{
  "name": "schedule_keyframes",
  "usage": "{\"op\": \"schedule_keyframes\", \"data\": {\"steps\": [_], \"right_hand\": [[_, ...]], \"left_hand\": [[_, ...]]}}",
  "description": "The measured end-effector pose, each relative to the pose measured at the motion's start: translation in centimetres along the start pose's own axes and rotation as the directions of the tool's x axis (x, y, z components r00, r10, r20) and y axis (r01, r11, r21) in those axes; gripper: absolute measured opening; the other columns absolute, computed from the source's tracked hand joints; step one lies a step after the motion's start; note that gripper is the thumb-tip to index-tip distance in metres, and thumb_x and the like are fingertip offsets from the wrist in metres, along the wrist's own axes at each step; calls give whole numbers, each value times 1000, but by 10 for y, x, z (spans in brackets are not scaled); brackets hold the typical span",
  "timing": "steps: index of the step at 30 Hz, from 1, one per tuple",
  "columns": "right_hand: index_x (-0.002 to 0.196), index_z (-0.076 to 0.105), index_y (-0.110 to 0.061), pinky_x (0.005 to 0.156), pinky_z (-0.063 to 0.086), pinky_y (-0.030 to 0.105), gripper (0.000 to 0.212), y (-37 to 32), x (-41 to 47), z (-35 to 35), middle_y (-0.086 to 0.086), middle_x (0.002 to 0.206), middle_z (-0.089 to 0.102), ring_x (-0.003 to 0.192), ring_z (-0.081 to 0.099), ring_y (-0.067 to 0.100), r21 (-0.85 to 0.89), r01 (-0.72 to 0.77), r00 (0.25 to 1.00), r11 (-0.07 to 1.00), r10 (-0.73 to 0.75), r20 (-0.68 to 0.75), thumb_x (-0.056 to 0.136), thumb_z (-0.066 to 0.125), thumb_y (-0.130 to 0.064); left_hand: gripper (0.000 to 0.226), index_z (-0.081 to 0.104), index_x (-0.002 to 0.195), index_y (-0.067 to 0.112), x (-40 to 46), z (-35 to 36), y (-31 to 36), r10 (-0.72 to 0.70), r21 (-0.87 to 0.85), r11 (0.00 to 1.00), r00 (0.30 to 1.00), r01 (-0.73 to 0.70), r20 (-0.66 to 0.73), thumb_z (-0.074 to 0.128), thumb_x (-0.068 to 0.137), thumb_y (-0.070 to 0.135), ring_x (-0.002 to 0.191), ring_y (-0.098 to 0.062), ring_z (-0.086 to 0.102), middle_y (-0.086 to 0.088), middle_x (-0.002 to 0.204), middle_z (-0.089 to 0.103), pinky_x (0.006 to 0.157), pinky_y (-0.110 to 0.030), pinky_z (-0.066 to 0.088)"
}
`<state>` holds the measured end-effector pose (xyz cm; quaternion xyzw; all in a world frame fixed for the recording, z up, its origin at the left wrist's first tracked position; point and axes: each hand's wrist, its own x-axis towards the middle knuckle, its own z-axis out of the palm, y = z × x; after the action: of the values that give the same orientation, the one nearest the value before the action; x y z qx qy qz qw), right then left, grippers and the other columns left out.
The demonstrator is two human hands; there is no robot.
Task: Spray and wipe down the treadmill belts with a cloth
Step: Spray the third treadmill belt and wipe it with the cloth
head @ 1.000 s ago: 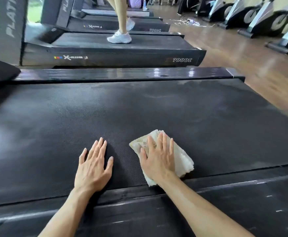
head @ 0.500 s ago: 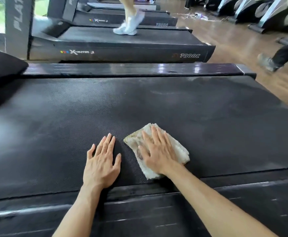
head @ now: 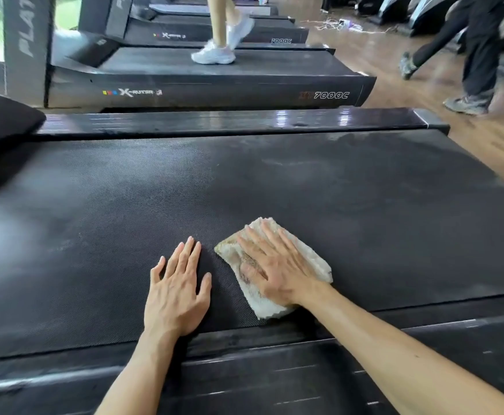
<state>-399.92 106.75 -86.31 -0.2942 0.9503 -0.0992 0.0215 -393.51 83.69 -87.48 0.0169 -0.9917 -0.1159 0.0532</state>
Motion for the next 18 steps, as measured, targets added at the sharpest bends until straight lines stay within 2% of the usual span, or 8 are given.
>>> {"op": "schedule_keyframes", "data": {"steps": [3,5,8,11,13,15,18], "right_hand": [[163,7,-45,127,-12,42,69,2,6,2,-10,173,-4,158,-21,19,0,-72,997,997,72,-14,98,14,-65],[164,13,-40,127,-12,44,67,-2,15,3,-5,174,0,158,-17,23,38,-211,976,977,213,-40,100,18,-60],[165,13,-37,124,-17,52,63,-7,37,5,1,174,-3,157,-20,35,91,-424,903,901,429,-37,106,28,-53],[163,11,-43,123,-16,58,64,-23,32,3,-3,174,-3,155,-22,40,86,-401,914,912,405,-30,104,31,-55],[162,14,-47,124,-14,55,64,-29,-1,1,-7,174,1,157,-19,35,85,-305,950,948,309,-34,103,35,-59],[160,20,-49,126,-7,51,64,-19,-39,0,-10,173,6,158,-13,27,92,-270,961,958,275,-44,100,36,-64],[161,19,-47,128,-7,48,66,7,-59,-5,-6,174,5,159,-12,27,44,-433,899,900,435,-51,99,33,-65]], "left_hand": [[79,13,163,28,0,2,-1,-4,1,1000,1000,4,0,10,90,58,155,-3,-4,15,169,-1,126,-37,1],[79,14,163,28,0,1,-2,-4,7,1000,1000,4,1,9,90,58,155,-3,-3,15,169,0,126,-37,2],[80,15,163,28,1,3,0,0,17,1000,1000,0,-3,9,89,59,155,-4,-1,14,169,2,125,-37,2],[81,18,162,27,1,2,-1,-13,27,1000,1000,13,9,9,89,59,156,-5,2,13,170,5,125,-37,4],[80,18,162,26,-1,-1,1,-22,23,999,999,22,25,10,89,58,156,-6,2,12,170,5,125,-38,4],[77,18,162,25,-1,-3,3,-14,20,1000,999,13,39,14,91,56,156,-7,3,10,170,6,126,-40,5],[74,20,161,25,-2,-2,1,-20,36,999,999,19,33,20,93,54,156,-9,5,8,171,8,126,-42,8]]}}
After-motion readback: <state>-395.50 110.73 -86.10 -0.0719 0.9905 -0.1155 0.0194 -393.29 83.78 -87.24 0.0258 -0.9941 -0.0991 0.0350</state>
